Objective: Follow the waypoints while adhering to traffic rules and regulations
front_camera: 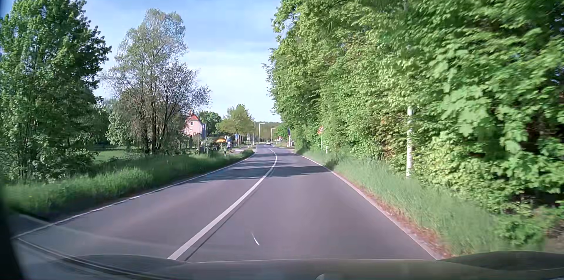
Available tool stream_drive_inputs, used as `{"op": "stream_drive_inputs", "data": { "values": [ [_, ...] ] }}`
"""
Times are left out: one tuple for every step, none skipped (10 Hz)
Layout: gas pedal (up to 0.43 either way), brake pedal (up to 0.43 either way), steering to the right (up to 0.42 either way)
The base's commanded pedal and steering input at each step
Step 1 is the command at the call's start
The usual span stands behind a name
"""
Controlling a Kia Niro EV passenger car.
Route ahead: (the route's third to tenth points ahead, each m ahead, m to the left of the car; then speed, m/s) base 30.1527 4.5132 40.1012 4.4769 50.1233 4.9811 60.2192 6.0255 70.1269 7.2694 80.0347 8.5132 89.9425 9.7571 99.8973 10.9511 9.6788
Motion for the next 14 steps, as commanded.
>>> {"op": "stream_drive_inputs", "data": {
  "values": [
    [0.0,0.0,0.005],
    [0.0,0.0,0.004],
    [0.0,0.0,0.003],
    [0.0,0.0,0.0],
    [0.0,0.0,-0.002],
    [0.0,0.0,-0.003],
    [0.0,0.0,-0.005],
    [0.0,0.0,-0.006],
    [0.0,0.0,-0.008],
    [0.0,0.0,-0.01],
    [0.0,0.0,-0.012],
    [0.0,0.0,-0.013],
    [0.0,0.0,-0.013],
    [0.0,0.0,-0.013]
  ]
}}
